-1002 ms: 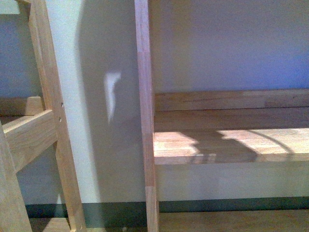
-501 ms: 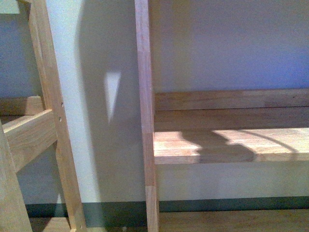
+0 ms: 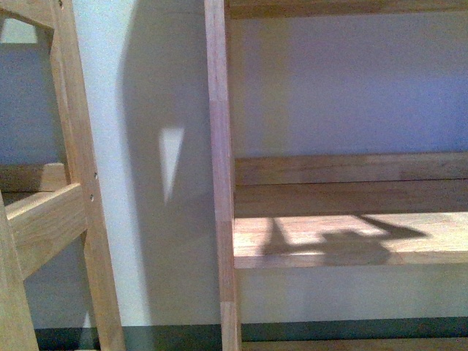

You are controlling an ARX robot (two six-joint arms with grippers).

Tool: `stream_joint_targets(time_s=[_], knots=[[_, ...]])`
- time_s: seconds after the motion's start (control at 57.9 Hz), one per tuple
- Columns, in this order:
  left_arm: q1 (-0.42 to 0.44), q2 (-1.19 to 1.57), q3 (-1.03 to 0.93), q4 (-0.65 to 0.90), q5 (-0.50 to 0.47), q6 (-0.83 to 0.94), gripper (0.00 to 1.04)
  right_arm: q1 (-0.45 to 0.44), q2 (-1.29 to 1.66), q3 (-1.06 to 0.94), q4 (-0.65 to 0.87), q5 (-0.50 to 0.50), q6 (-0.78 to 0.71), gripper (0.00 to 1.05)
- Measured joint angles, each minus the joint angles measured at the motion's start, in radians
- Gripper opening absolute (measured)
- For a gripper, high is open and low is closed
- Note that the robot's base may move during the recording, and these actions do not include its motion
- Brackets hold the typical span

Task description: Put away toys

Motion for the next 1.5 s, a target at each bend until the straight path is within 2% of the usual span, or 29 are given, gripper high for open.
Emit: stream_joint_targets(time_s=[0.259,0.328,0.501,0.553,0.656,0.846,0.932,1.002,1.071,1.105,1.502], knots=[[0.0,0.0,0.0,0.0,0.0,0.0,0.98,0.002,-0.399,-0.497,0.056,-0.004,0.068,0.98],[0.0,0.0,0.0,0.0,0.0,0.0,0.98,0.026,-0.494,-0.6,0.056,0.015,0.057,0.98],[0.0,0.0,0.0,0.0,0.0,0.0,0.98,0.106,-0.733,-0.83,0.009,0.14,-0.03,0.97],[0.0,0.0,0.0,0.0,0.001,0.0,0.98,0.123,-0.767,-0.805,-0.162,0.206,-0.066,0.89],[0.0,0.0,0.0,0.0,0.0,0.0,0.98,0.087,-0.821,-0.833,-0.389,0.19,-0.107,0.73],[0.0,0.0,0.0,0.0,0.0,0.0,0.98,0.006,-0.901,-0.977,-0.369,0.114,-0.126,0.42],[0.0,0.0,0.0,0.0,0.0,0.0,0.98,-0.099,-0.939,-1.03,-0.352,-0.02,-0.132,0.26],[0.0,0.0,0.0,0.0,0.0,0.0,0.98,-0.146,-0.959,-1.062,-0.34,-0.035,-0.132,0.16],[0.0,0.0,0.0,0.0,0.0,0.0,0.98,-0.157,-0.975,-1.093,-0.33,-0.043,-0.132,0.05],[0.0,0.0,0.0,0.0,0.0,0.0,0.98,-0.158,-0.983,-1.107,-0.325,-0.047,-0.136,0.03],[0.0,0.0,0.0,0.0,0.0,0.0,0.98,-0.161,-1.058,-1.217,-0.286,-0.047,-0.135,0.04]])
